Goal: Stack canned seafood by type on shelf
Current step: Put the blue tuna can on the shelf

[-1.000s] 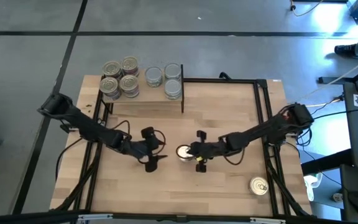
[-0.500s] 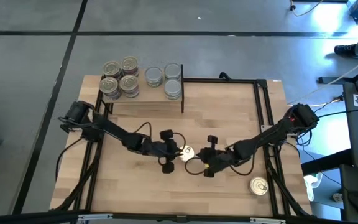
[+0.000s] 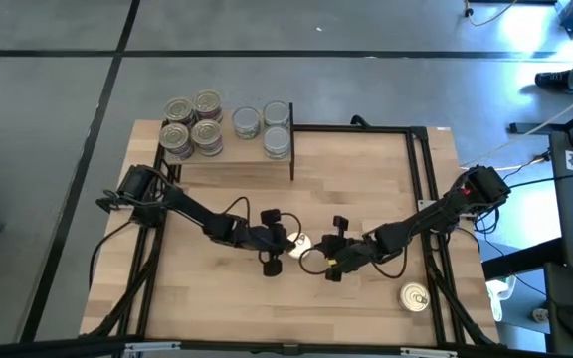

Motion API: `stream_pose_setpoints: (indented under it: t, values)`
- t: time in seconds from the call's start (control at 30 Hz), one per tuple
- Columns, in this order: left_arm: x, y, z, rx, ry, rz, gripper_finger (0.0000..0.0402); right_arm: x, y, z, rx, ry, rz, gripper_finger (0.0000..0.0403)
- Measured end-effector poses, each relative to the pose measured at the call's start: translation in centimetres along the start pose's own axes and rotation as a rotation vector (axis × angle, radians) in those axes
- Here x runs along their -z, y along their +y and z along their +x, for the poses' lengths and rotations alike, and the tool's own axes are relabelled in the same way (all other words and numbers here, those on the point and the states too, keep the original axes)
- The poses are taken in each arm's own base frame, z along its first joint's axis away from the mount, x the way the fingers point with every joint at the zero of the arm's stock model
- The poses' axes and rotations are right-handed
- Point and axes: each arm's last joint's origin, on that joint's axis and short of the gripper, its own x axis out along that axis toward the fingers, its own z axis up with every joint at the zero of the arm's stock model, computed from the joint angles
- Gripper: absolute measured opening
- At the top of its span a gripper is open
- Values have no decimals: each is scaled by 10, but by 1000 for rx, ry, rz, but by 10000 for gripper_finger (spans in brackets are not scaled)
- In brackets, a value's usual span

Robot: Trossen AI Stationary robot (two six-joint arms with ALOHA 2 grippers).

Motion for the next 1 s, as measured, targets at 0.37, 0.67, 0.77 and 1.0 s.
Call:
stream_pose_setpoints:
  t: [0.37, 0.67, 0.77, 1.0]
  values:
    - [31, 6, -10, 15, -58, -36, 3, 0, 0, 0, 0, 1, -1, 8]
    - [50, 14, -23, 40, -125, -88, 2, -4, 5, 6, -93, -42, -56, 147]
    - [52, 15, -24, 39, -123, -88, 2, -7, 11, 14, -123, -117, -170, 220]
    - [53, 15, -24, 40, -122, -97, 2, -5, 19, 32, -87, -176, -435, 350]
